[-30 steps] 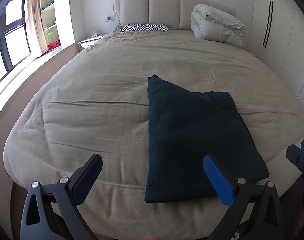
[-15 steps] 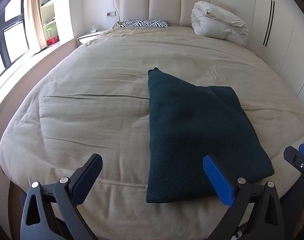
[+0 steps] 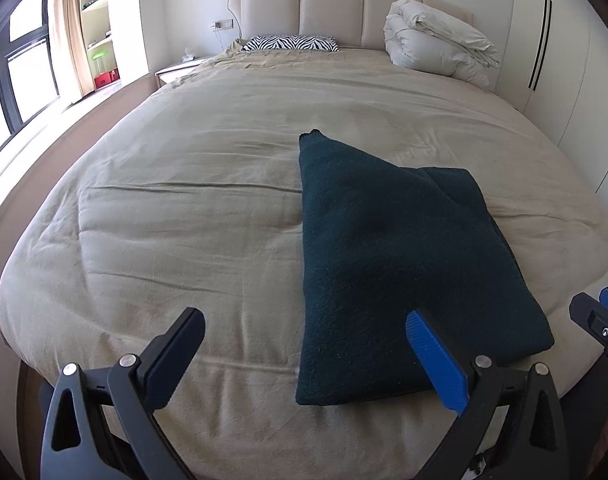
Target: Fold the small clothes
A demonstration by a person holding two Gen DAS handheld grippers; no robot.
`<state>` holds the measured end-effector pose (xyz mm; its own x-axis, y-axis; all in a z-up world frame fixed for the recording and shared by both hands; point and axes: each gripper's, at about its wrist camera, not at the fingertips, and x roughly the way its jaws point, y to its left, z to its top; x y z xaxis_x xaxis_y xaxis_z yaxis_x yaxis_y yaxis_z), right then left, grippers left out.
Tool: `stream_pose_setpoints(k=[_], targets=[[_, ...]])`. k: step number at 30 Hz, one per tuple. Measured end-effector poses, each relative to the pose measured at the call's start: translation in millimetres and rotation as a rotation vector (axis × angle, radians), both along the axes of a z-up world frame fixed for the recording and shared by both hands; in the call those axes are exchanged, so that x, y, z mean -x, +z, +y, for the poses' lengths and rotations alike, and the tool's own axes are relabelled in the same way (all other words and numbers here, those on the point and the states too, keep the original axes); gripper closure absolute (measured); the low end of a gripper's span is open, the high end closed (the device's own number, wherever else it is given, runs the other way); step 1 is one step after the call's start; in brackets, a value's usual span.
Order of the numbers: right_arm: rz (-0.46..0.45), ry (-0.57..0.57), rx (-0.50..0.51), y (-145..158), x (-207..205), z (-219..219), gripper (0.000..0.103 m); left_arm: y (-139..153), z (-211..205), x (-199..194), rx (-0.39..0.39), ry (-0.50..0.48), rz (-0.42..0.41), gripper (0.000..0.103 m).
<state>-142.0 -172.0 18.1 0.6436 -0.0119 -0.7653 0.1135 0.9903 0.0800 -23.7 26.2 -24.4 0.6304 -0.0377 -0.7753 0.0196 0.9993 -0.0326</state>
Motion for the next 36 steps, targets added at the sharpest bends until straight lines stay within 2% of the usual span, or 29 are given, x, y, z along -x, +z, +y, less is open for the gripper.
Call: stream_pose_setpoints(k=[36], targets=[[0.02,-0.003,-0.007,-8.5,0.4,3.1,0.0,-1.2,0.6,0.1,-0.002,0.0,0.002,0.0]])
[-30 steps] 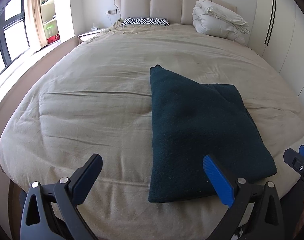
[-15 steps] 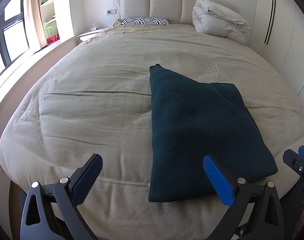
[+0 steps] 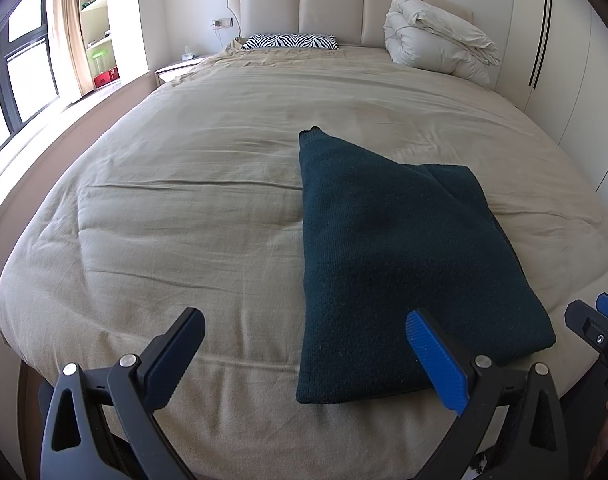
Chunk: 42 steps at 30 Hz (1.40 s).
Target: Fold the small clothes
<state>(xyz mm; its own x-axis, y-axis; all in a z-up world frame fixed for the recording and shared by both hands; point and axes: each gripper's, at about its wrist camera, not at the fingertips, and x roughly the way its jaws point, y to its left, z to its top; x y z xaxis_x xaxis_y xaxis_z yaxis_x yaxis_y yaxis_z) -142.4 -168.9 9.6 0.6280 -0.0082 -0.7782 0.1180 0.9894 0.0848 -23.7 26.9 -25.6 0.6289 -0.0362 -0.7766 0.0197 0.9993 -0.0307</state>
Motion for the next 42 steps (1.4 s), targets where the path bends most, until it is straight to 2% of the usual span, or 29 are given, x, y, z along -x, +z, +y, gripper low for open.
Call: stream_pose_setpoints(k=[42], targets=[[0.005,-0.005,-0.007,-3.9,1.6,0.9,0.0,-3.3,2.2,-1.1,0.001,0.0,0.007,0.0]])
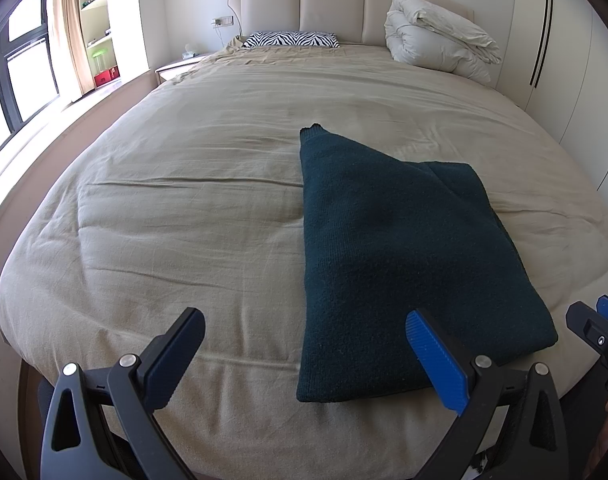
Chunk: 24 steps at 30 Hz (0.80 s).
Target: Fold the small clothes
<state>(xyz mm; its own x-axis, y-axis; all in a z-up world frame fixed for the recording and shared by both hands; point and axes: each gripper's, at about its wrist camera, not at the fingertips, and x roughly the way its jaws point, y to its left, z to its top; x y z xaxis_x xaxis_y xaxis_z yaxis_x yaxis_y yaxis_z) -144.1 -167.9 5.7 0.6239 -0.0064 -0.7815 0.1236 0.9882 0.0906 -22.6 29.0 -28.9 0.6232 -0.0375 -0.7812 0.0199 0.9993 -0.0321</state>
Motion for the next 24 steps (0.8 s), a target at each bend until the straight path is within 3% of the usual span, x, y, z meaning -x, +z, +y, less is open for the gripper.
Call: stream_pose_setpoints(k=[24], targets=[[0.003,0.002,-0.003,-1.0,2.0,3.8,0.0,-2.0,4.1,-0.4,0.002,0.003,0.008,0.0]])
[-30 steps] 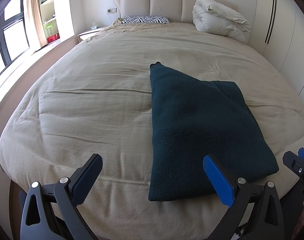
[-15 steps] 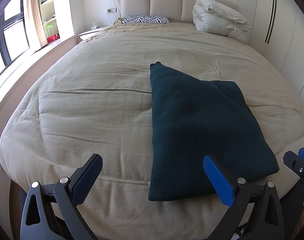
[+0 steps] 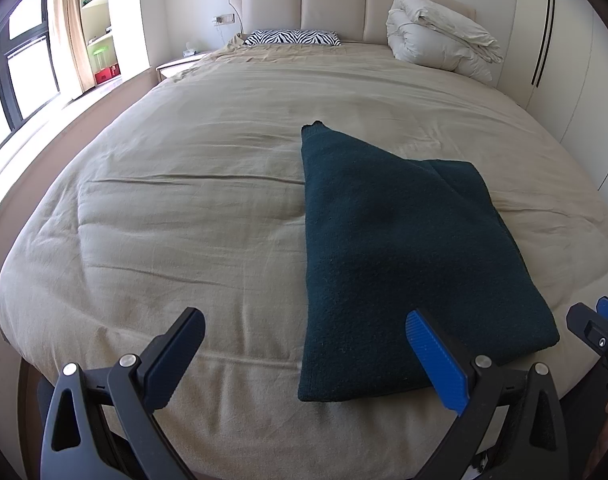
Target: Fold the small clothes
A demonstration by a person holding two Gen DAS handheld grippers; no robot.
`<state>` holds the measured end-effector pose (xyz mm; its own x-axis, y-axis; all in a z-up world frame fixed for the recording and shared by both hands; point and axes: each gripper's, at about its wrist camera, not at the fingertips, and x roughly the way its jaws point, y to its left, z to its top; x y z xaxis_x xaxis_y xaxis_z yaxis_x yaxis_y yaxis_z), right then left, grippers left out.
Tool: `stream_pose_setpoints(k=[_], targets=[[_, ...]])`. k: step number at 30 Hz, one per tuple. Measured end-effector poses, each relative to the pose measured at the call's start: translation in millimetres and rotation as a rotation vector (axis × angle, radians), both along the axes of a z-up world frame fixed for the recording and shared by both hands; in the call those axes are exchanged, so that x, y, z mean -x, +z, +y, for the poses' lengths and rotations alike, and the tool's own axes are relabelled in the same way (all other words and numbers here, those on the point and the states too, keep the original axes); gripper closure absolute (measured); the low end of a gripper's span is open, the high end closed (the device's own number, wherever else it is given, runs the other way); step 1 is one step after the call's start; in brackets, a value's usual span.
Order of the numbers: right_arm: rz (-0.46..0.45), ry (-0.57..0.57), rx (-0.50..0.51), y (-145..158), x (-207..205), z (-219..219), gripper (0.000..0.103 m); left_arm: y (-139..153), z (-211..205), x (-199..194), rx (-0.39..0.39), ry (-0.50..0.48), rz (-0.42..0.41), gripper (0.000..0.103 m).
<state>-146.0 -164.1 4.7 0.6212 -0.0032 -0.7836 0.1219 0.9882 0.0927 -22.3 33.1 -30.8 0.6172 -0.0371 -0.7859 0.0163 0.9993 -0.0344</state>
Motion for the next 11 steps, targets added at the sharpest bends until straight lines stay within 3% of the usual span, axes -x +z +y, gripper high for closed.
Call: stream_pose_setpoints(k=[11], targets=[[0.003,0.002,-0.002,-0.5,-1.1,-0.4,0.0,1.1,2.2,-2.1,-0.014,0.0,-0.01,0.0]])
